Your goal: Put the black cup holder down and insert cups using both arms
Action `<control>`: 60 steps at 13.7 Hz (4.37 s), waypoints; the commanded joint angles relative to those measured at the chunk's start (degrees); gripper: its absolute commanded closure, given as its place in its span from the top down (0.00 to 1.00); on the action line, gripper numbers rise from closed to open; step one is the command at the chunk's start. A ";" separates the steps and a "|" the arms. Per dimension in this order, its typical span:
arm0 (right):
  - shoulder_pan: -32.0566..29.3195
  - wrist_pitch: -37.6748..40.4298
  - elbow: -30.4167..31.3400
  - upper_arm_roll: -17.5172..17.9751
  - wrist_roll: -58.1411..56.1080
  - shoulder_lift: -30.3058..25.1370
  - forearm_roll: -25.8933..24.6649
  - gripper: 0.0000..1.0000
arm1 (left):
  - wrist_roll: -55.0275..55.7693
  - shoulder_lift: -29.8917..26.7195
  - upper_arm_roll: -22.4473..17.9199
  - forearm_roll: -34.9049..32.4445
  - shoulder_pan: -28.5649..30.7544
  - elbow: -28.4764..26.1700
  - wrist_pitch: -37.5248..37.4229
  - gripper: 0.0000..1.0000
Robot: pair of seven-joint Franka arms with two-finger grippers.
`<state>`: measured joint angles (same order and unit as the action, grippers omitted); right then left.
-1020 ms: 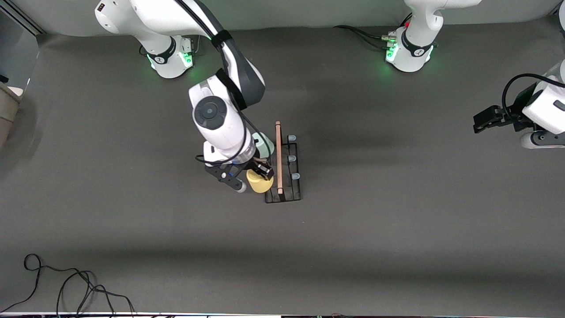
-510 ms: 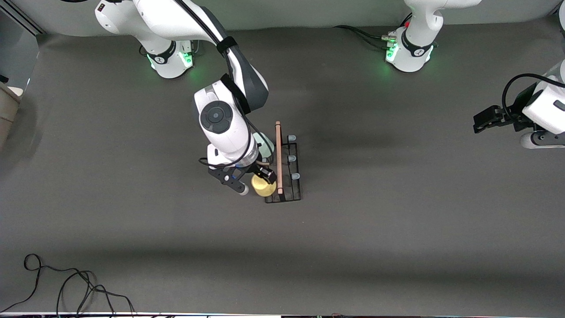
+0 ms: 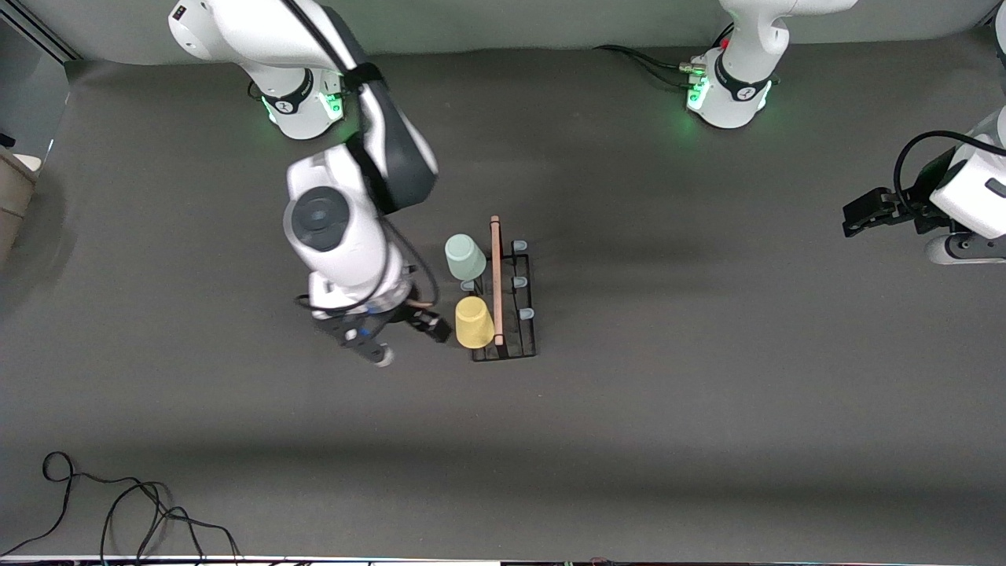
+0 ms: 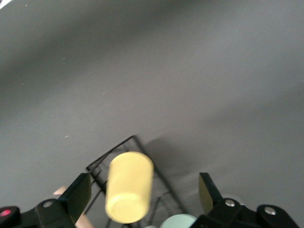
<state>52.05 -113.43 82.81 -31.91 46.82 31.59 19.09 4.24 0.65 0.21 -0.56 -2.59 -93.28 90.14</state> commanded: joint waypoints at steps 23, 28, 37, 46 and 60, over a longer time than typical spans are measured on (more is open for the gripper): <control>0.15 28.06 -1.68 -18.52 -31.58 -14.26 -2.46 1.00 | -0.90 -0.30 0.14 -0.14 0.48 -0.94 0.57 1.00; -0.63 29.94 -1.60 -20.46 -38.72 -20.60 -12.05 1.00 | -0.90 -0.30 0.14 -0.14 0.56 -0.94 0.57 1.00; -5.29 29.32 -1.07 -24.86 -52.18 -19.38 -12.06 1.00 | -0.90 -0.30 0.14 -0.14 0.57 -0.94 0.66 1.00; -5.38 28.88 -0.98 -24.86 -52.18 -19.29 -11.88 1.00 | -0.90 -0.39 0.23 -0.14 0.57 -0.85 0.57 1.00; -52.46 28.54 1.46 24.94 -52.09 -25.34 -19.70 1.00 | -0.90 -1.09 0.23 -0.05 0.57 -0.50 1.10 1.00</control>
<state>5.72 -84.41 81.01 -13.45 -4.28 9.75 1.20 4.23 0.18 0.20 -0.56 -2.38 -93.85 91.05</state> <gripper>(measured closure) 0.000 0.000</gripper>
